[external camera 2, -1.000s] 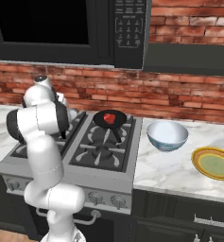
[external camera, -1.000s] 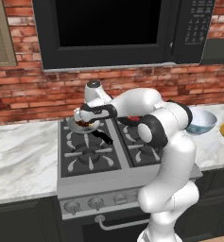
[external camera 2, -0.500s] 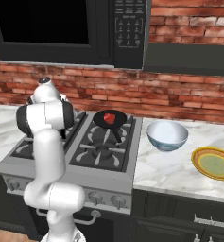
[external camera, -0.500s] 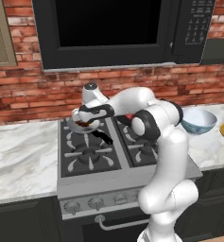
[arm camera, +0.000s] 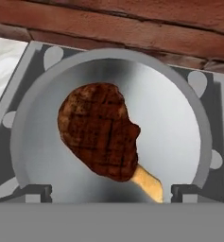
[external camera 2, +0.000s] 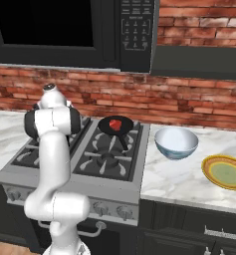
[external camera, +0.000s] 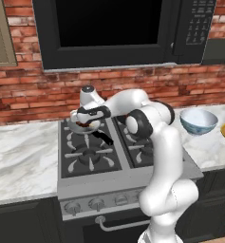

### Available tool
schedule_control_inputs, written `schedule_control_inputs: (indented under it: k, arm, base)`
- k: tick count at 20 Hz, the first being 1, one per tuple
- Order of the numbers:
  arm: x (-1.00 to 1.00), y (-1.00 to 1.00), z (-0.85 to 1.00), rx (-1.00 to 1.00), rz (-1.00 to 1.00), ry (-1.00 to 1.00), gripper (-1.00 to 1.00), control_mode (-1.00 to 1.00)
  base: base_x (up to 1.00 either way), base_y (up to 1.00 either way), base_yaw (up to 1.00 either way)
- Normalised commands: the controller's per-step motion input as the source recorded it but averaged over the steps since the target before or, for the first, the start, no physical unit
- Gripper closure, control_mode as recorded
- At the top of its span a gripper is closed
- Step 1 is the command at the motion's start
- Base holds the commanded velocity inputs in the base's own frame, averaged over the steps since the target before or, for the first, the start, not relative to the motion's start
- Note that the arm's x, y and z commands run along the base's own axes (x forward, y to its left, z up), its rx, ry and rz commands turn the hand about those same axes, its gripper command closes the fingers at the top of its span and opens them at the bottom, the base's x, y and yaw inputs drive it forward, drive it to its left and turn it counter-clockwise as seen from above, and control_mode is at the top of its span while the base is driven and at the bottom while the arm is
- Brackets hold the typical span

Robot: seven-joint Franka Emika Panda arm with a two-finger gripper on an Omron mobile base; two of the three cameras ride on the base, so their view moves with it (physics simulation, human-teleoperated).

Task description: Place one of the steaks on the plate and the other in the bowl. Then place the bowl in the fridge.

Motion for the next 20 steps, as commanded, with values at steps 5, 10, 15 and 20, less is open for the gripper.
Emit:
schedule_control_inputs:
  k: [5, 10, 15, 20]
  arm:
    - [0.42, 0.02, -0.21, 0.0, 0.0, 0.01, -1.0, -1.0]
    - [0.33, 0.11, -0.31, 0.0, 0.0, 0.01, -1.0, -1.0]
    - [0.13, 0.15, -0.49, 0.0, 0.0, 0.02, -1.0, -1.0]
    - [0.11, 0.1, -0.52, 0.0, 0.0, 0.03, 1.0, -1.0]
  base:
    - [0.0, 0.0, 0.0]
    - [0.0, 0.0, 0.0]
    - [0.0, 0.0, 0.0]
    - [0.0, 0.0, 0.0]
